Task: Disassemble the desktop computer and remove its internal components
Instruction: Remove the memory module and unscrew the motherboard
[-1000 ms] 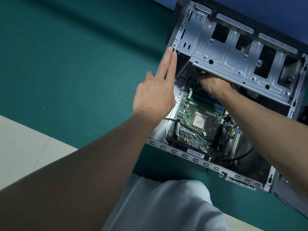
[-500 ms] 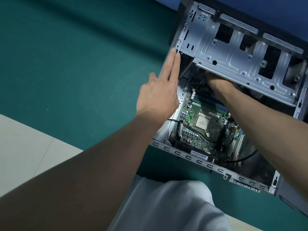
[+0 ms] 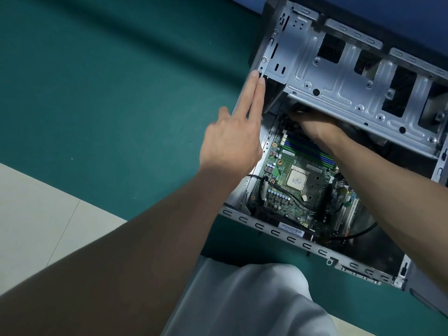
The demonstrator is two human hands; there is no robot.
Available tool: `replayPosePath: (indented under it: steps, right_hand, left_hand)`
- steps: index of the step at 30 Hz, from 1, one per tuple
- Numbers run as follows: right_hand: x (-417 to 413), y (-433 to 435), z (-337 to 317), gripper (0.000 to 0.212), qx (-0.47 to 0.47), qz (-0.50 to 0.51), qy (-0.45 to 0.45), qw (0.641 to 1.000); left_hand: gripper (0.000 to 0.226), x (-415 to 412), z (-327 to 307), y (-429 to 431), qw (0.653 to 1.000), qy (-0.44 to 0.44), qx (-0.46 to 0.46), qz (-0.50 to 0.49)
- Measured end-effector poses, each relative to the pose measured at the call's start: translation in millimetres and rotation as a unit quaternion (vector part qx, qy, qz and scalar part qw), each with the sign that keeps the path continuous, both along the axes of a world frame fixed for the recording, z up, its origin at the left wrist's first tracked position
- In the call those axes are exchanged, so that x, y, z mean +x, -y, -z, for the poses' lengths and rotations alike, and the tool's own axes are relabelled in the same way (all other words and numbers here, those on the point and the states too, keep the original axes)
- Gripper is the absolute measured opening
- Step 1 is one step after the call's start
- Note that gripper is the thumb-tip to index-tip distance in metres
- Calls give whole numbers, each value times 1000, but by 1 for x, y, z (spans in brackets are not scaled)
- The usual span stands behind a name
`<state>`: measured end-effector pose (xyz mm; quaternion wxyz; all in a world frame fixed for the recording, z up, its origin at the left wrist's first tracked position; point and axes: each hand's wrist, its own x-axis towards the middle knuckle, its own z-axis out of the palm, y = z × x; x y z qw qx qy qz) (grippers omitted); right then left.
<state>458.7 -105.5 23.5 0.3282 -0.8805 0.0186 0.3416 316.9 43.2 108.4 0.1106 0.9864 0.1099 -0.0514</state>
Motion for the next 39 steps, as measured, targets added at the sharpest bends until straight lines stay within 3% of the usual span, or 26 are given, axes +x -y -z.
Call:
replayPosePath:
  steps: [3,9,16,21,24,26,28,36,39]
  right_hand:
    - [-8,6,-7,17,30,62,34,997]
    - [-30,22,-18,10,158,236,-43,958]
    - [-78,48,-47,10,318,310,-71,893]
    - [-103,82,-86,14,370,358,-22,857]
    - [-112,108,-108,16,400,376,1,836]
    - [-118,126,-119,17,400,390,16,829]
    - [-123,145,-126,16,401,408,29,820]
    - [-139,210,-123,17,461,426,36,778]
    - [-141,231,-118,19,472,435,43,765]
  left_hand:
    - [85,-2,2,1,1000,-9,-5,-1]
    - [84,-2,3,0,1000,4,-1,4]
    - [83,-2,5,0,999,20,16,20]
    - [76,-5,-3,1,993,45,87,65]
    - [59,-6,-17,41,981,124,-12,151]
    - [53,-5,-25,86,966,96,-154,183]
    - [52,-4,-29,125,950,61,-222,211]
    - [12,4,-35,208,918,111,-262,277]
    - [15,8,-34,227,923,105,-237,283]
